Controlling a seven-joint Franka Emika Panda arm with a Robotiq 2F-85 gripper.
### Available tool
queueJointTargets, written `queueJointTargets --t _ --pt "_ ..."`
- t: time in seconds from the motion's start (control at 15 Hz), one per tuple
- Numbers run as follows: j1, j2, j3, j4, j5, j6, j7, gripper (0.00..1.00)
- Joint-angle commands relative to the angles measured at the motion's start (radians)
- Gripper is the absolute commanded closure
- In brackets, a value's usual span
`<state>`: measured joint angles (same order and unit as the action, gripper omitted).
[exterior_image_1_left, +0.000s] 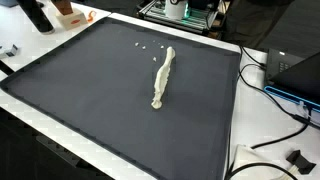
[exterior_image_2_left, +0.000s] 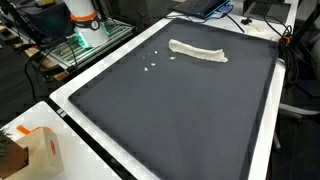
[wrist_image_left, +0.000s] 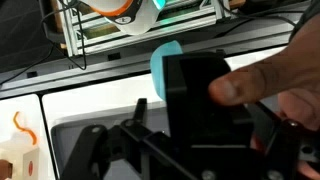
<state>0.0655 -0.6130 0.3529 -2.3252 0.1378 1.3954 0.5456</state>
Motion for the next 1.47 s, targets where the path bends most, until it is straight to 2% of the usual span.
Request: queueJointTargets --t 0.0,0.07,0.13,0.2,0.53,0.67,0.87,0.93,1.4 --pt "0.01 0.003 -0.008 0.002 -0.004 0.0 0.005 0.0" --pt "0.008 0.008 -0.011 0.011 -0.012 -0.009 -0.003 0.0" --pt "0.008 0.008 -0.014 0.013 -0.017 -0.009 -0.007 0.06" --pt "0.007 0.011 -0.015 0.018 -0.023 -0.013 -0.01 0.26" --pt "0.005 0.014 -0.027 0.025 -0.04 -0.008 -0.026 0.65" --pt "0.004 0.017 -0.031 0.033 -0.05 -0.014 -0.036 0.75" --pt "0.007 0.01 -0.031 0.026 -0.044 -0.001 -0.026 0.75" --pt "0.007 0.012 -0.033 0.027 -0.045 -0.001 -0.028 0.5" --pt "0.008 0.015 -0.033 0.027 -0.045 -0.001 -0.028 0.5"
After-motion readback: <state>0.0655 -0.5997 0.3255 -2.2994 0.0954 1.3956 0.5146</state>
